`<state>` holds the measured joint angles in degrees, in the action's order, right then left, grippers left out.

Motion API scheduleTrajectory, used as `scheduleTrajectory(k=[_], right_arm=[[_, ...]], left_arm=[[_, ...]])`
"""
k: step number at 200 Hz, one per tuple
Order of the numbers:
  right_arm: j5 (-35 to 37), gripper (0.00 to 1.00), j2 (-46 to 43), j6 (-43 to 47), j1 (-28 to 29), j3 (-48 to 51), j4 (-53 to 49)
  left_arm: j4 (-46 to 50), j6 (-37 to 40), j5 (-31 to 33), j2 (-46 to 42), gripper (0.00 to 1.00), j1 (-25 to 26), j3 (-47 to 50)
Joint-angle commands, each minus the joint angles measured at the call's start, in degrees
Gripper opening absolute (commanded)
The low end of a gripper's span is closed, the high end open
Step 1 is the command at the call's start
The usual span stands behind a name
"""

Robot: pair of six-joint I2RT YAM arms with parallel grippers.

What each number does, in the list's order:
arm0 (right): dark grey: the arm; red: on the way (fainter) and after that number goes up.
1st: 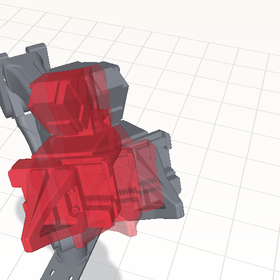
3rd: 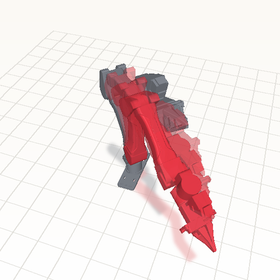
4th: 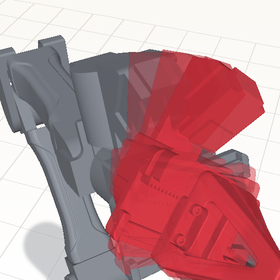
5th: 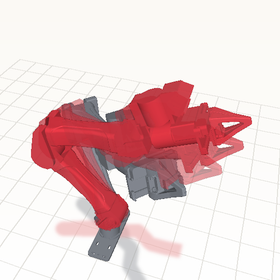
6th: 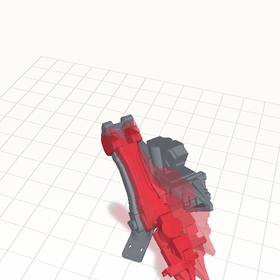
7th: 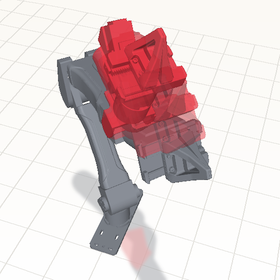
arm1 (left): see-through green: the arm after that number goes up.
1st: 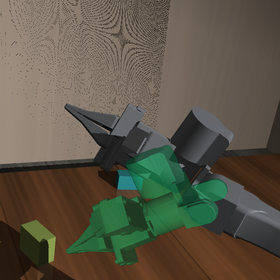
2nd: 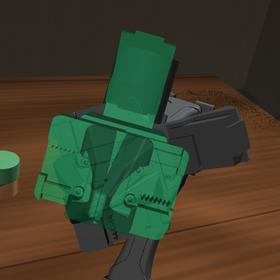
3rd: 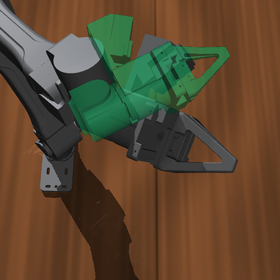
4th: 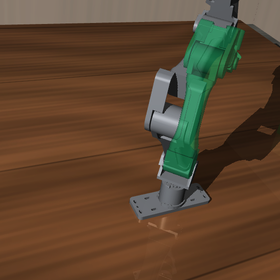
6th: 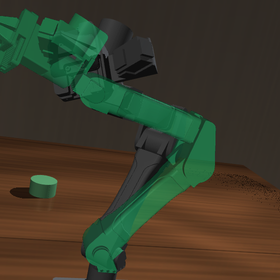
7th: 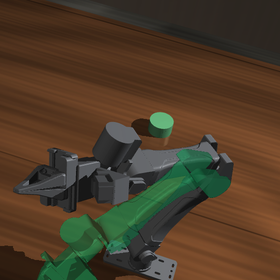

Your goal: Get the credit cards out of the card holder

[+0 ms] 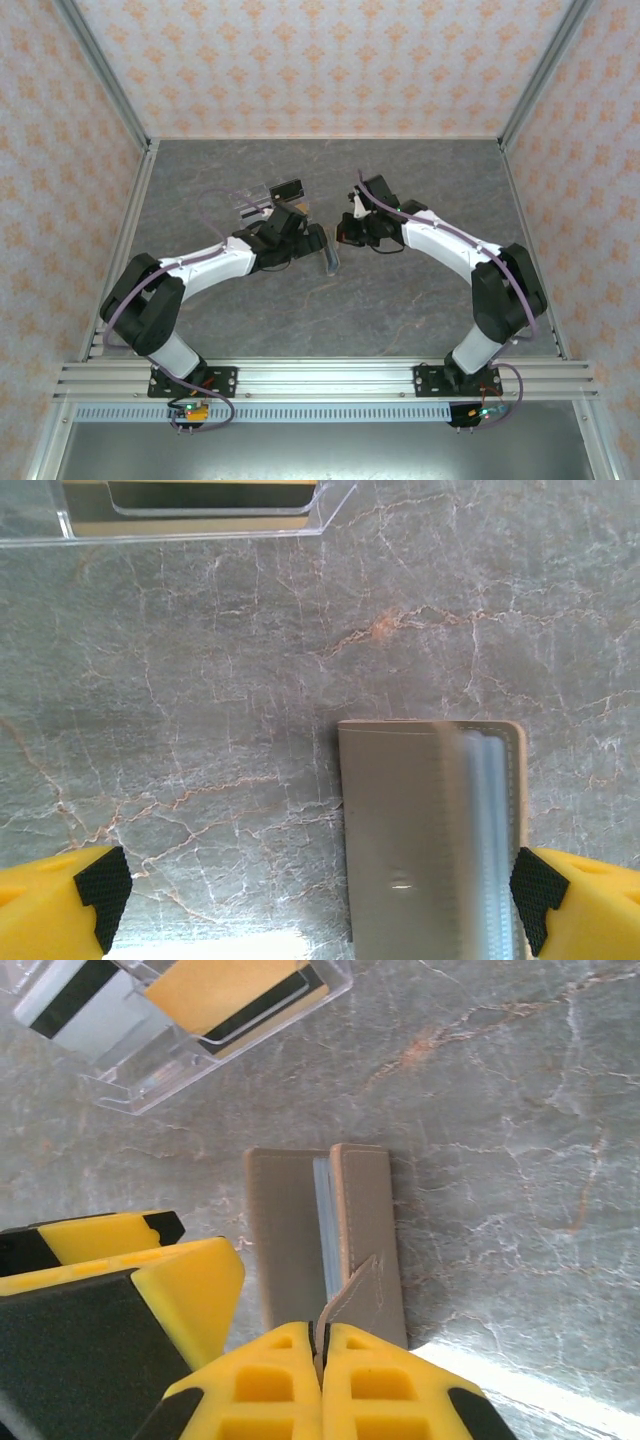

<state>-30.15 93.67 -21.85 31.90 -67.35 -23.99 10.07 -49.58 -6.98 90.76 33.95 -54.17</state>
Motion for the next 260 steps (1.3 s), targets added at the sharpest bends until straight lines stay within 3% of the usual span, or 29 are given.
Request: scheduleTrajectory(k=[1,48,83,145,221,260], right_arm=[[-1.53,0.05,-1.95,-0.37,0.31,0.52,2.98],[7.55,0.03,-3.19,0.28,0.04,0.27,-0.72],[5.71,0.03,-3.58,1.07,-1.38,1.88,-0.84],[11.09,0.04,-0.97,4.7,-6.08,4.16,-3.95],[14.72,0.2,3.8,4.24,-8.64,4.53,-3.66],[15.65,0.34,-1.24,1.06,-8.78,5.96,-1.8]], left_arm=[[1.3,-0.82,2.28,-1.59,1.0,-0.64,0.78],[-0.09,-0.61,0.68,-1.35,0.97,-0.4,0.64],[-1.53,0.41,-1.09,-0.24,0.83,0.49,-0.15],[-3.2,2.36,-5.12,4.76,0.55,1.85,-3.31],[-1.95,4.79,-7.15,16.1,0.32,5.02,-14.62],[0.87,5.85,-7.82,22.32,0.21,5.6,-19.81]])
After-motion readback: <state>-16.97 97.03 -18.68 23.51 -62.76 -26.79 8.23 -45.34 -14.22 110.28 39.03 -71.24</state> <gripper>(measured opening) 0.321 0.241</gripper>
